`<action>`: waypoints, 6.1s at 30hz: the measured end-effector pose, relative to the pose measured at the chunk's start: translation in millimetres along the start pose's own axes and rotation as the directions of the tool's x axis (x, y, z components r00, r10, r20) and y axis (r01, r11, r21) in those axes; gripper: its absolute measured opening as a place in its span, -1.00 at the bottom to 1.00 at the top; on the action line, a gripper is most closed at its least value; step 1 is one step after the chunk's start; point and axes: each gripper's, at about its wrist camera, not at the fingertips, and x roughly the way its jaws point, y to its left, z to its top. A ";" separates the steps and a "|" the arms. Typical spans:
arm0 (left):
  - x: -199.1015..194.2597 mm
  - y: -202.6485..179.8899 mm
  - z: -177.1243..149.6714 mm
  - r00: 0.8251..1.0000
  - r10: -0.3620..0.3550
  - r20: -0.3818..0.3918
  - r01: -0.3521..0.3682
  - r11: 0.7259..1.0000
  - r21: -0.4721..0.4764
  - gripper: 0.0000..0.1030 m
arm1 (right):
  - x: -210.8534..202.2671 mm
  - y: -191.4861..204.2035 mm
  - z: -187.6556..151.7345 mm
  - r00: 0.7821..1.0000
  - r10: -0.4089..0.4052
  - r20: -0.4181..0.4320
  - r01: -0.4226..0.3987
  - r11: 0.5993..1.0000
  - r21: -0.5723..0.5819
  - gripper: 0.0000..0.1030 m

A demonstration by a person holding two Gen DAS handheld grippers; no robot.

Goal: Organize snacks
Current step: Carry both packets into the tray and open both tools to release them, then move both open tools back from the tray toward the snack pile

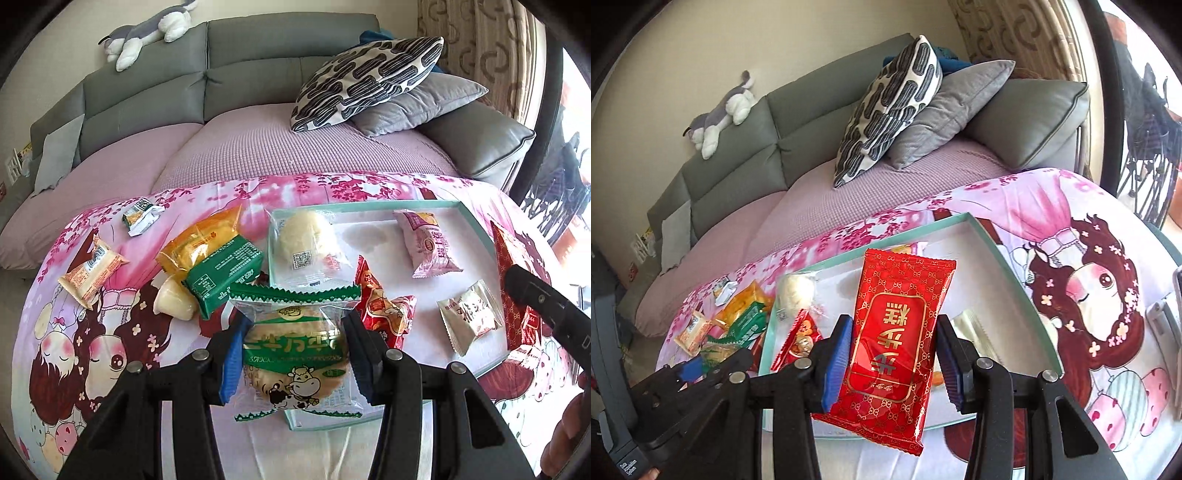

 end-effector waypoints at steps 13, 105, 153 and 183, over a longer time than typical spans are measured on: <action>28.3 0.6 2.1 0.999 0.044 -0.017 -0.044 0.999 -0.019 0.00 | 22.3 -14.6 -4.3 0.999 -0.015 -0.048 0.016 1.000 0.023 -0.08; 43.7 -5.7 15.7 0.997 0.068 0.021 -0.066 0.996 -0.061 0.97 | 52.5 -21.7 -2.7 0.982 -0.176 -0.074 0.179 0.983 0.029 1.00; -4.3 176.7 -5.7 0.974 0.179 0.136 -0.125 0.935 -0.333 0.98 | 87.0 162.9 -46.7 0.994 0.056 -0.093 -0.079 0.962 -0.261 1.00; 68.5 214.7 -10.8 0.995 0.058 -0.086 -0.090 0.897 -0.433 0.98 | 141.0 221.3 -43.5 0.989 0.074 -0.131 -0.133 0.829 -0.544 0.98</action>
